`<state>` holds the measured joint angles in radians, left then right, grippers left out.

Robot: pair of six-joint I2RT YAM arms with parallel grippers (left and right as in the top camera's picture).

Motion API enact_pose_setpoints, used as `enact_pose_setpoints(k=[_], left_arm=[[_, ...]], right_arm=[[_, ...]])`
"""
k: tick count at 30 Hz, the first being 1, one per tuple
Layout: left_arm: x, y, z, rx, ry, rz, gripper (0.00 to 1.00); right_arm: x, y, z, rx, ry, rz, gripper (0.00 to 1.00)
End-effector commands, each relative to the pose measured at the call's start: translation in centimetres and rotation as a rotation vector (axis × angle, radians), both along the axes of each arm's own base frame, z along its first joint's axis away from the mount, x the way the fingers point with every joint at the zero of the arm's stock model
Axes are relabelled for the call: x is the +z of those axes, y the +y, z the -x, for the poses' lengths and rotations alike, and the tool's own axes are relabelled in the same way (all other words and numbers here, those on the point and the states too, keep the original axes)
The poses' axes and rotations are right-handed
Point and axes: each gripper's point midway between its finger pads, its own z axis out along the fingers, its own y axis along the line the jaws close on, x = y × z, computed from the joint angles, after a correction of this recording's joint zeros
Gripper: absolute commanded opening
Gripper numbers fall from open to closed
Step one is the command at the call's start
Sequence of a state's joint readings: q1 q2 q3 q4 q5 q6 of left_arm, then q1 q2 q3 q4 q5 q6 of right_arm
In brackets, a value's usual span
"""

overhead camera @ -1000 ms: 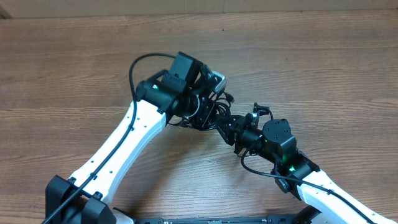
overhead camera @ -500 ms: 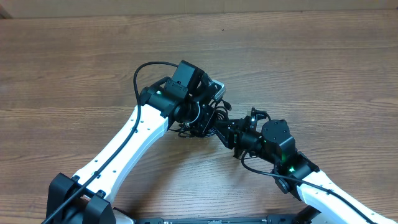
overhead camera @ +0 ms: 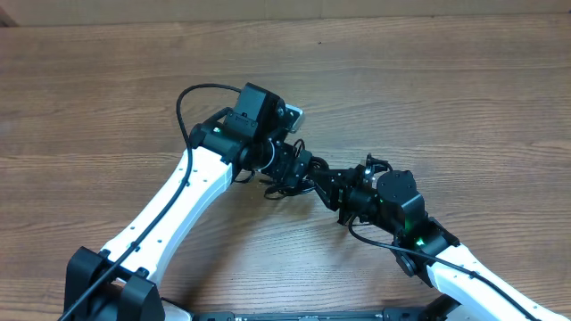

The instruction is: Untangle cables

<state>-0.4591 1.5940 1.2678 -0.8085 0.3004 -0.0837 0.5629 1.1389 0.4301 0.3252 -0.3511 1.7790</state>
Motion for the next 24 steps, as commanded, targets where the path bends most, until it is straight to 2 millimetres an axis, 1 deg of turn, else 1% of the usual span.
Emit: enact_pose_setpoints(k=[1,3,6,8,9,10,11,12,14,16,18,20,22,24], left_arm=[[0.4,2.0,-1.2,0.173,0.064,0.068,1.00],[0.6,3.1,-1.6,0.256,0.115,0.112,1.00],[1.5,4.1,-2.0,0.366,0.224,0.255,1.00],[2.6,4.8,-2.5,0.410,0.282,0.373,1.00],[4.2,5.3,-2.8,0.437,0.347,0.508,1.00],[5.3,5.4,-2.7,0.422,0.379,0.588,1.00],[5.7,5.6,-2.7,0.417,0.388,0.622,0.99],[6.4,6.0,-2.8,0.413,0.402,0.666,0.99],[6.5,6.6,-2.7,0.431,0.424,0.687,1.00],[6.0,6.6,-1.3,0.516,0.558,0.680,1.00],[5.4,6.2,1.0,0.615,0.739,0.652,1.00],[5.1,6.0,2.8,0.690,0.872,0.620,0.99],[5.0,5.8,4.0,0.730,0.953,0.591,1.00],[4.9,5.6,4.6,0.750,0.984,0.569,1.00]], right_arm=[[2.0,0.0,-0.8,-0.024,-0.046,-0.027,0.04],[2.0,0.0,-0.8,-0.024,-0.046,-0.027,0.04],[1.9,-0.1,-1.0,-0.035,-0.045,-0.021,0.04],[1.6,-0.2,-0.9,-0.039,-0.036,-0.014,0.04],[1.5,-0.2,-0.9,-0.038,-0.033,-0.013,0.04],[1.5,-0.2,-0.9,-0.038,-0.033,-0.013,0.04],[1.5,-0.2,-0.9,-0.038,-0.033,-0.013,0.05],[1.5,-0.2,-0.9,-0.039,-0.033,-0.013,0.07],[1.5,-0.2,-0.9,-0.039,-0.033,-0.013,0.11],[1.5,-0.2,-0.9,-0.038,-0.033,-0.013,0.12],[1.5,-0.2,-0.9,-0.038,-0.033,-0.013,0.12],[1.6,-0.2,-0.9,-0.038,-0.034,-0.013,0.12],[1.6,-0.2,-0.9,-0.038,-0.034,-0.014,0.13],[1.6,-0.2,-0.9,-0.038,-0.034,-0.014,0.12]])
